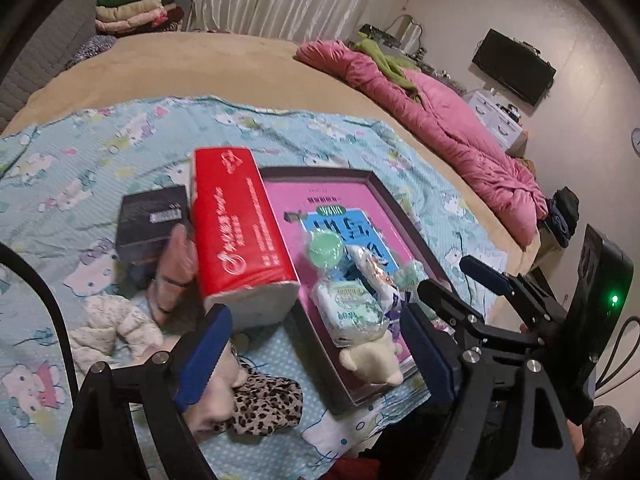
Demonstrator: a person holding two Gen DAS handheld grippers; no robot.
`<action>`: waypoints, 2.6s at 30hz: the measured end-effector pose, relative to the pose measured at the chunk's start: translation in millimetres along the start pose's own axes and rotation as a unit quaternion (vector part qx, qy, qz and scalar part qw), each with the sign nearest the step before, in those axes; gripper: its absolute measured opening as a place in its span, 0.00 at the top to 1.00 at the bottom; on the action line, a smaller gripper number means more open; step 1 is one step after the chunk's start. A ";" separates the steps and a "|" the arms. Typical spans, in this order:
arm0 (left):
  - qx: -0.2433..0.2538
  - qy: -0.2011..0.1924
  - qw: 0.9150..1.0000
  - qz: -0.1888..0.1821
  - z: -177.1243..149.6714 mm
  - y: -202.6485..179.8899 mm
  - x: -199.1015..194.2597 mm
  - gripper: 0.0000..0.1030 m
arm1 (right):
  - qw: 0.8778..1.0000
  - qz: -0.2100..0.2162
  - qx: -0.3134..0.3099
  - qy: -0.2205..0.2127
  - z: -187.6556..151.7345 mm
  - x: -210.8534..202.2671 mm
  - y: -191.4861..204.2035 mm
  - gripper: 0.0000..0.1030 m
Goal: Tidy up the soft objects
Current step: 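Withdraw both tools from the tray back toward the pile, then grasp the leopard-print cloth with right tool while left tool approaches the white scrunchie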
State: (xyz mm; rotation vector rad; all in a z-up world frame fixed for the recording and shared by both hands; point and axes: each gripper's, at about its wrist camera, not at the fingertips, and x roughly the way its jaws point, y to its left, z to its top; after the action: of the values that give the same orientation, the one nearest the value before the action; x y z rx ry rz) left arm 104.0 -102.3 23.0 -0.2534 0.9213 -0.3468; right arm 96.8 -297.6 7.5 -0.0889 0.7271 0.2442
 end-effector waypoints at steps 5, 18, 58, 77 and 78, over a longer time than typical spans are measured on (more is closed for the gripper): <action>-0.001 -0.015 1.000 0.013 2.9 2.8 -19.8 0.16 | 1.000 0.006 0.003 -0.007 6.5 -11.7 10.0 0.27; -0.003 -0.042 0.998 0.044 7.6 11.8 -64.0 0.14 | 0.999 0.027 0.000 -0.037 24.1 -48.9 34.8 0.23; -0.119 -0.059 0.983 0.129 -31.2 140.5 -114.9 0.14 | 0.994 0.074 -0.075 -0.013 16.9 -49.4 119.7 0.22; -0.124 -0.011 0.986 0.115 -53.5 156.4 -67.6 0.14 | 0.989 0.082 -0.124 0.027 -4.2 -13.7 151.5 0.22; -0.124 -0.007 0.986 0.110 -54.9 156.8 -64.0 0.14 | 0.988 0.082 -0.125 0.028 -4.4 -12.1 152.6 0.22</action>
State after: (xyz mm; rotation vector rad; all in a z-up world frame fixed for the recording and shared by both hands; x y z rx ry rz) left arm 52.6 63.1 -18.3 -0.3784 0.9691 -0.0240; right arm 46.8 -152.9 12.9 -0.2767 0.7580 0.4911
